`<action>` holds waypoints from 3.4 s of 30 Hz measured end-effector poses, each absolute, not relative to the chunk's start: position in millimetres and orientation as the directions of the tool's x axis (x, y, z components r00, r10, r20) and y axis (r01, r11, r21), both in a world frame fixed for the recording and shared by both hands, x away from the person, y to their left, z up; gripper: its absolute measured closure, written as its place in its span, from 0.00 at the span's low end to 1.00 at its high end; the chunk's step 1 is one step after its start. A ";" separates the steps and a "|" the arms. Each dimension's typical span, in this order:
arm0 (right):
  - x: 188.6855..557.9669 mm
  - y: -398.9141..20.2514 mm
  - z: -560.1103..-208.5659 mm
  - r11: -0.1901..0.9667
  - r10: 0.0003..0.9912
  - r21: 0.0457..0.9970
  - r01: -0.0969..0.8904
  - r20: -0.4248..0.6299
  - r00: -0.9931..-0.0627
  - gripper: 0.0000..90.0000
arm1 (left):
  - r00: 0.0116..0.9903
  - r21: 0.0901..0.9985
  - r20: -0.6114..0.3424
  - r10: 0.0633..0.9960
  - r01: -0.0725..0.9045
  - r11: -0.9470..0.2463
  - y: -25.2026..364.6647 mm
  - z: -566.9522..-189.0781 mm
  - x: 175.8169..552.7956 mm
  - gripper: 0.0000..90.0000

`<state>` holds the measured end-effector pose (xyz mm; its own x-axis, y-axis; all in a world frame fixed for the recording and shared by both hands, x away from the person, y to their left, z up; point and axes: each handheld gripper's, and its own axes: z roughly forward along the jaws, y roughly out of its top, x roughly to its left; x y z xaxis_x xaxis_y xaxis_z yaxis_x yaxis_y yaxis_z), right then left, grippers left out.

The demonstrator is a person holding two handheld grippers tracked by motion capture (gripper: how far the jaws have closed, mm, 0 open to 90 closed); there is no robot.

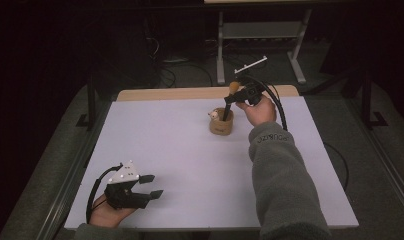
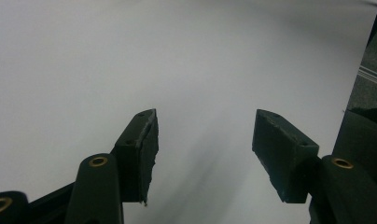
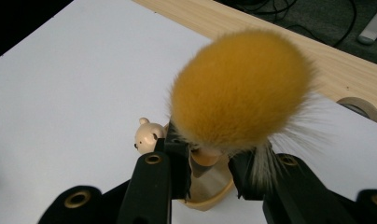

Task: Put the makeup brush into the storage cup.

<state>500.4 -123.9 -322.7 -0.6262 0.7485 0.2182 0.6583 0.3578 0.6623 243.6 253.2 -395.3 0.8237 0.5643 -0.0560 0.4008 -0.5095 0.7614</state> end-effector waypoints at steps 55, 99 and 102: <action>479.2 -156.3 -345.4 0.242 0.748 0.692 0.680 0.313 -0.585 0.43 | 0.819 0.753 -0.057 0.571 0.411 -0.514 250.9 -395.9 244.5 0.41; 411.8 -207.7 -362.0 0.230 0.740 0.722 0.652 0.305 -0.599 0.30 | 0.781 0.763 -0.066 0.622 0.441 -0.472 254.7 -394.9 247.3 0.35; 407.7 -207.9 -363.5 0.232 0.736 0.724 0.650 0.306 -0.604 0.30 | 0.780 0.763 -0.064 0.623 0.441 -0.473 255.3 -394.7 247.7 0.35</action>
